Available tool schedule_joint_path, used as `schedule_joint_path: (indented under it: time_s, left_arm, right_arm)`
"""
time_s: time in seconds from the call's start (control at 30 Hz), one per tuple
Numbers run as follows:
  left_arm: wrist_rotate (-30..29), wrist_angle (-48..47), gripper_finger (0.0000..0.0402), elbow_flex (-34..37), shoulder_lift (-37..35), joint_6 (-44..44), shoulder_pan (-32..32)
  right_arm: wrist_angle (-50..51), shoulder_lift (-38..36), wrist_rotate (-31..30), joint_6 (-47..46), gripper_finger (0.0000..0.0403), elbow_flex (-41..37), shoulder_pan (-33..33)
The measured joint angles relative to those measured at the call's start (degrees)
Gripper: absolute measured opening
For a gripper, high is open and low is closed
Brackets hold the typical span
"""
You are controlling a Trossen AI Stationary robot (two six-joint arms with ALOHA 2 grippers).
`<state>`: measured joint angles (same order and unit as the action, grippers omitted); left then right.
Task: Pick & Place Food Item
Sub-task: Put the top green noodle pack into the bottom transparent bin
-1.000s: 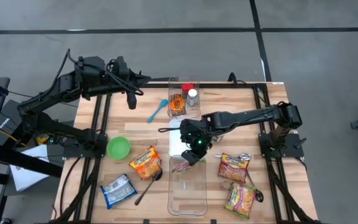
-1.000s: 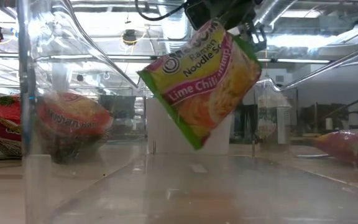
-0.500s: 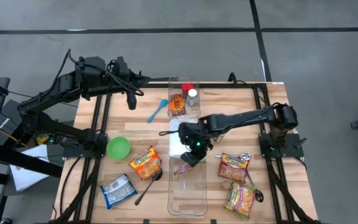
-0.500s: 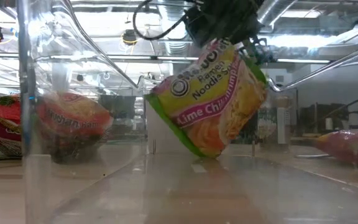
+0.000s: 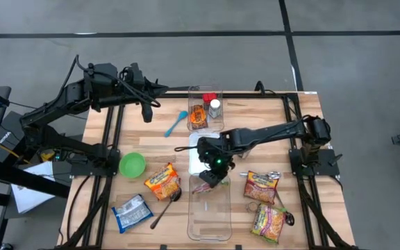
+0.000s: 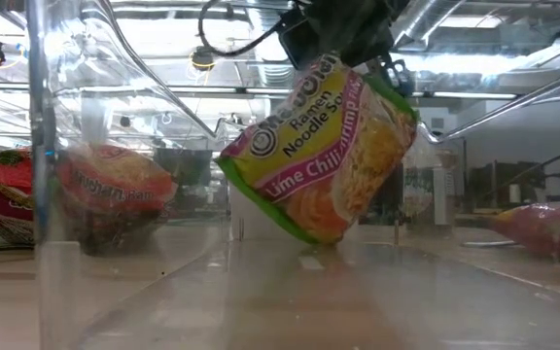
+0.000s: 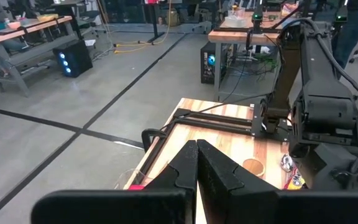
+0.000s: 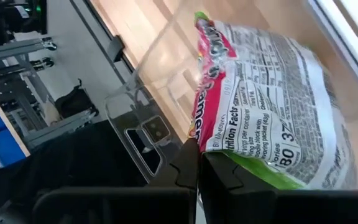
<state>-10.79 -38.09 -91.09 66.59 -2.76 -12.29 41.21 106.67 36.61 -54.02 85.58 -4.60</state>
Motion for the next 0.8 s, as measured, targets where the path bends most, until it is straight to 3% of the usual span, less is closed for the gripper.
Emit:
schedule_joint_path:
  time_s: [0.4, 0.8]
  left_arm:
    - [-0.20, -0.04, 0.0002, 0.00, 0.00, 0.02, 0.01]
    - [-0.17, -0.04, 0.0002, 0.00, 0.00, 0.02, -0.01]
  right_arm:
    - [-4.63, 0.35, -0.60, 0.48, 0.0007, 0.00, 1.95]
    - [-9.71, 0.87, -0.70, 0.66, 0.0115, 0.04, 2.43]
